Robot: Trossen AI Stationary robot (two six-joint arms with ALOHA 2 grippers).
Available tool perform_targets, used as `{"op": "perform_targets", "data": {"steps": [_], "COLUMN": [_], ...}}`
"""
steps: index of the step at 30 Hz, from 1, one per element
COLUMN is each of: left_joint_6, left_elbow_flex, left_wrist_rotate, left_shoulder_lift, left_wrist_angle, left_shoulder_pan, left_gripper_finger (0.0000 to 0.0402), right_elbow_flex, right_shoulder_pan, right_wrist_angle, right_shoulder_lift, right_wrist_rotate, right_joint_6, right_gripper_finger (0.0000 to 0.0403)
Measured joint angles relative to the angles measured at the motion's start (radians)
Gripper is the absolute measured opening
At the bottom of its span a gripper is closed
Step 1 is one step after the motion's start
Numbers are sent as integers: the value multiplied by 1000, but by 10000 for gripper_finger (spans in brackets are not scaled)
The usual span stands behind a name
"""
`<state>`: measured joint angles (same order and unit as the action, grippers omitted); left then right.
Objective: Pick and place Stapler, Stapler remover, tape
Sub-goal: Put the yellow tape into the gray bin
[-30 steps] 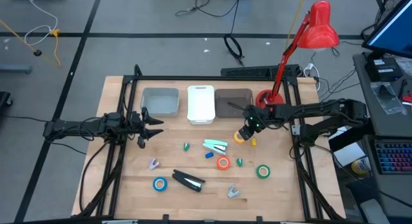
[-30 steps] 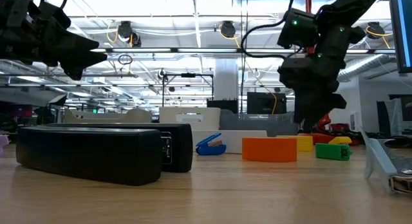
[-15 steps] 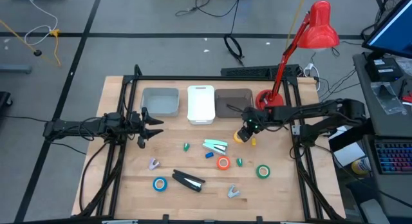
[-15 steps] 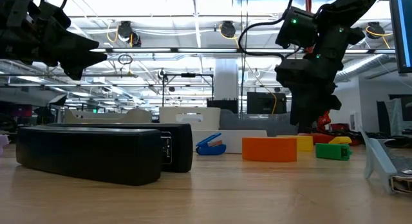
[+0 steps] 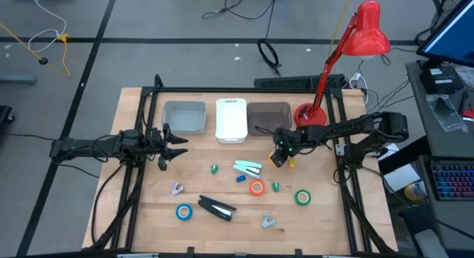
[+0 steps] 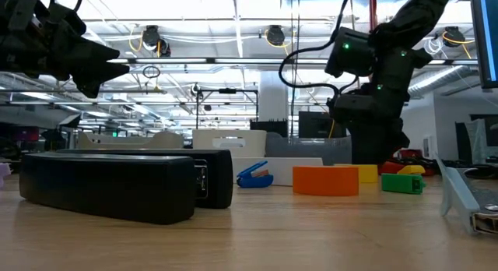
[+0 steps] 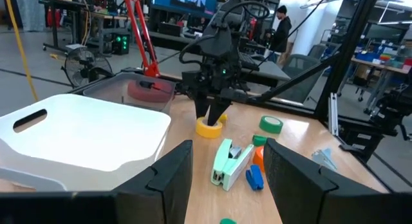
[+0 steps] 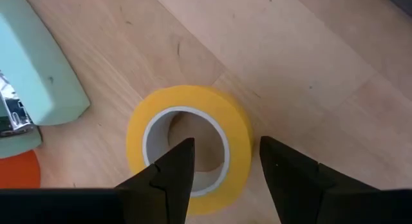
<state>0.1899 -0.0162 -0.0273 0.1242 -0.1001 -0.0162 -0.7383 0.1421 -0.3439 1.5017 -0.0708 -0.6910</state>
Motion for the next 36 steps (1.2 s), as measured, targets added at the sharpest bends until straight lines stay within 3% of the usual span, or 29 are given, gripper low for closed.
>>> {"op": "perform_targets", "data": {"steps": [10, 14, 20, 24, 31, 36], "left_joint_6": [15, 90, 332, 372, 390, 394], "left_elbow_flex": [0, 0, 0, 0, 0, 0], "left_wrist_rotate": [0, 0, -5, -8, -36, -97], "left_shoulder_lift": [0, 0, 0, 0, 0, 0], "left_wrist_angle": [-8, -9, -10, -22, -189, -240], "left_shoulder_pan": [0, 0, 0, 0, 0, 0], "left_gripper_finger": [189, 189, 189, 189, 189, 189], "right_elbow_flex": [1, 1, 1, 2, 2, 2], "right_shoulder_pan": [0, 0, -1, -2, -7, -17], "right_wrist_angle": [-4, -7, -4, 8, 184, 469], "right_shoulder_lift": [-5, -5, -5, -24, -156, -229], "right_wrist_rotate": [-4, -22, -92, -146, -164, -78], "right_joint_6": [-35, -56, -57, -64, -133, -161], "right_gripper_finger": [158, 116, 33, 32, 32, 32]}}
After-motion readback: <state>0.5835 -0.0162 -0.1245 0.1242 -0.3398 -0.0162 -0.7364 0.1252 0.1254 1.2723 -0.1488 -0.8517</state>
